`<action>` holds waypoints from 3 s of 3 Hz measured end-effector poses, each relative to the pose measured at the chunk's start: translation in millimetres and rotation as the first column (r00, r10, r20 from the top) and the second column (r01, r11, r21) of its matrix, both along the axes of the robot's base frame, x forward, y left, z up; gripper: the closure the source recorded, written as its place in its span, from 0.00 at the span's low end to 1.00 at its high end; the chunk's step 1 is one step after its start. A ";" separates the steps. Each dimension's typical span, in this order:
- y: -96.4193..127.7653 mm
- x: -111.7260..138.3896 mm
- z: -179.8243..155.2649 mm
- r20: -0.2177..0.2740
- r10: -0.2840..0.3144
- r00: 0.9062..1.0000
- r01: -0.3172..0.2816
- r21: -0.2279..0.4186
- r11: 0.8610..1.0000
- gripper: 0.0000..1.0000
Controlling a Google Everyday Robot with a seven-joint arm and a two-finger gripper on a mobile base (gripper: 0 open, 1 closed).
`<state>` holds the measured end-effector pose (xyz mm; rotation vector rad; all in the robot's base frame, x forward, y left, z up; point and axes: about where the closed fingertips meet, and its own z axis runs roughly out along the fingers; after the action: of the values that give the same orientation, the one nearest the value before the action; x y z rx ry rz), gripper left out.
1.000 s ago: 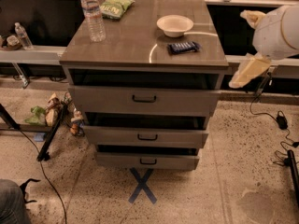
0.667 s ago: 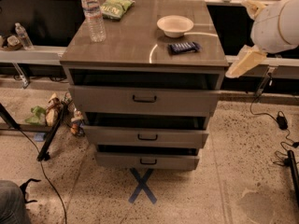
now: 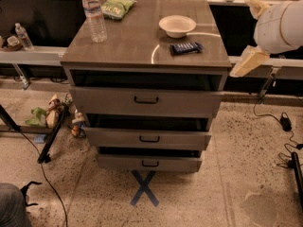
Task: Move paper bowl near water bottle
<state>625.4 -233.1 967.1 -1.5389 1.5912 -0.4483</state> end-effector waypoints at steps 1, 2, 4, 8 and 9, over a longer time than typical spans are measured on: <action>2.5 -2.1 8.7 0.159 0.054 0.986 -0.049 -0.037 0.998 0.00; -13.8 -14.0 15.3 0.266 0.065 0.962 -0.073 0.020 0.997 0.00; -24.5 -29.1 23.4 0.386 0.149 0.911 -0.117 -0.105 0.988 0.00; 37.1 165.3 4.6 0.466 0.269 0.843 -0.209 -0.177 0.962 0.00; 61.7 206.0 18.4 0.514 0.275 0.813 -0.226 -0.158 0.961 0.00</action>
Offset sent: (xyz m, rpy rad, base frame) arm -0.0535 -0.0423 0.0276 -0.1766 -0.5613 0.2956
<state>831.5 -171.4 985.5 -1.4956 0.9321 -0.7328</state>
